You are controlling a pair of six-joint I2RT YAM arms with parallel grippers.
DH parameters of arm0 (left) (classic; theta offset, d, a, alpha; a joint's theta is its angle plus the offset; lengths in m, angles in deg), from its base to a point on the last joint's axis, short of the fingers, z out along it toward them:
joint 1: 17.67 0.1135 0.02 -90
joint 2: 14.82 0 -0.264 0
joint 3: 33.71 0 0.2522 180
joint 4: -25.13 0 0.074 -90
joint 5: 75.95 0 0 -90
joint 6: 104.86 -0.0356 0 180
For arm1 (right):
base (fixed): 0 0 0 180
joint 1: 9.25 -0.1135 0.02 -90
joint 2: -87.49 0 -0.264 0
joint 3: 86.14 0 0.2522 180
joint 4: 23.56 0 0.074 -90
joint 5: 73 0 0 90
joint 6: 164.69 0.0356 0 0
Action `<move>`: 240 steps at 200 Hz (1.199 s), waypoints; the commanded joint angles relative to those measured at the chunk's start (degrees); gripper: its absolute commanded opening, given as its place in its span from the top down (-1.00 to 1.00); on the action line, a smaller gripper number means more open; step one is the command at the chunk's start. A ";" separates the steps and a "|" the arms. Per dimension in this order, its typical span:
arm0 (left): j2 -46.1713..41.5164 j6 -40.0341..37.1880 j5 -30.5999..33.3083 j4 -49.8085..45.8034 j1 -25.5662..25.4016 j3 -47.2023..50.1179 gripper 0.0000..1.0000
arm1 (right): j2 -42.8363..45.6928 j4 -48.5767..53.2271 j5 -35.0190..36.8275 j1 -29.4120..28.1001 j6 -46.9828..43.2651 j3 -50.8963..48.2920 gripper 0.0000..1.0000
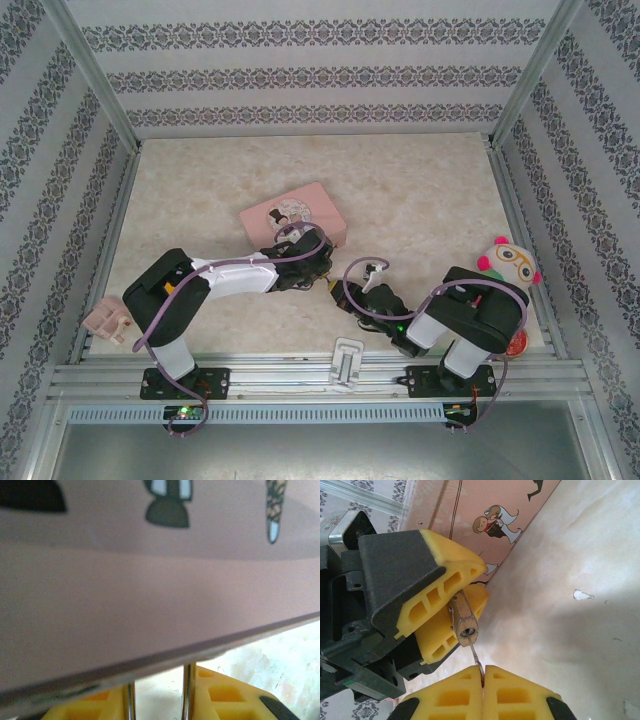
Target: Unlock the padlock with the key
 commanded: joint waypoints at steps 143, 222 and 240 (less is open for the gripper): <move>-1.59 0.05 -0.74 0.68 -1.01 -1.53 1.00 | -3.01 -6.11 -0.75 1.92 2.52 2.41 1.00; -1.83 -0.40 -1.58 0.59 -1.03 -1.55 1.00 | -3.25 -6.86 -5.51 3.03 0.93 4.35 1.00; -1.68 -0.47 -2.02 0.63 -1.03 -1.80 1.00 | -3.39 -6.85 -7.19 3.04 0.26 5.39 1.00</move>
